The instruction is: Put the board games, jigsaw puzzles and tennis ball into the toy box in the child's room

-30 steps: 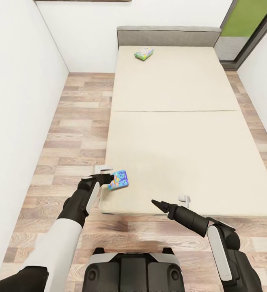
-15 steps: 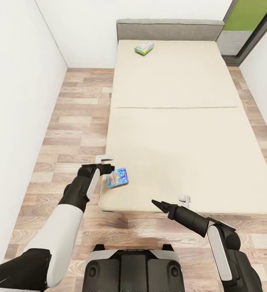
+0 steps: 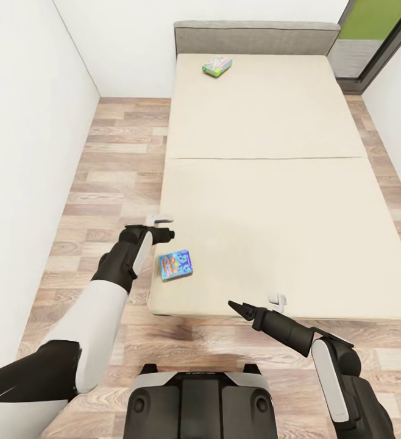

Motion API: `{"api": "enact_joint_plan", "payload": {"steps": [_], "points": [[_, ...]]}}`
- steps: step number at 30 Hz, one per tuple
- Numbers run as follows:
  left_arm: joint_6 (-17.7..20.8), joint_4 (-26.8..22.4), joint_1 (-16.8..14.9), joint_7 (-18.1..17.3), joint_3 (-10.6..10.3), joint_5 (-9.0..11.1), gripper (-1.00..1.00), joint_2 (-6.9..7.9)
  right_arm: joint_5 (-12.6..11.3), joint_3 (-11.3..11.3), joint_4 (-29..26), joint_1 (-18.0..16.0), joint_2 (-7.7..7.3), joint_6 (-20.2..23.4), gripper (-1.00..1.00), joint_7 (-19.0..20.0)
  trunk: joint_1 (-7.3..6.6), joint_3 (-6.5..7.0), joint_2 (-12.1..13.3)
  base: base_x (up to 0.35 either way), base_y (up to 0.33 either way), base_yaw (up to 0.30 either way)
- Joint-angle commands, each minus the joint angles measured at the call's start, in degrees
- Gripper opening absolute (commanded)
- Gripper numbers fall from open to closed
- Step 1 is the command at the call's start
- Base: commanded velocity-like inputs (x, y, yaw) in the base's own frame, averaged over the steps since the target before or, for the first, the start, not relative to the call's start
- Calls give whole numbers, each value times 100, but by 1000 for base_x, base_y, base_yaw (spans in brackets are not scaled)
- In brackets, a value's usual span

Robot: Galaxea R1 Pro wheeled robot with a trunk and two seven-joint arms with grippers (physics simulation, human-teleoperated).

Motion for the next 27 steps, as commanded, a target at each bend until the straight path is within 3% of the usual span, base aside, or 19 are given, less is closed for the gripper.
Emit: {"api": "enact_joint_plan", "payload": {"steps": [1, 9, 17, 27], "points": [[18, 88, -63, 14, 16, 8, 100, -6, -4, -14, -1, -3, 0, 31, 100, 22, 3, -7, -8, 0, 0, 0], [-85, 576, -412, 43, 16, 16, 100, -6, -34, -38, -46, -3, -28, 89, 100, 46, 3, -9, -8, 0, 0, 0], [-133, 716, -471, 439, 18, 20, 100, -6, -81, -64, -60, -11, -32, 262, 100, 48, 3, -22, -8, 0, 0, 0], [-648, 1253, -476, 577, 19, 26, 100, -6, -79, -69, -94, -81, -29, 573, 100, 25, 3, -91, -8, 0, 0, 35]]}}
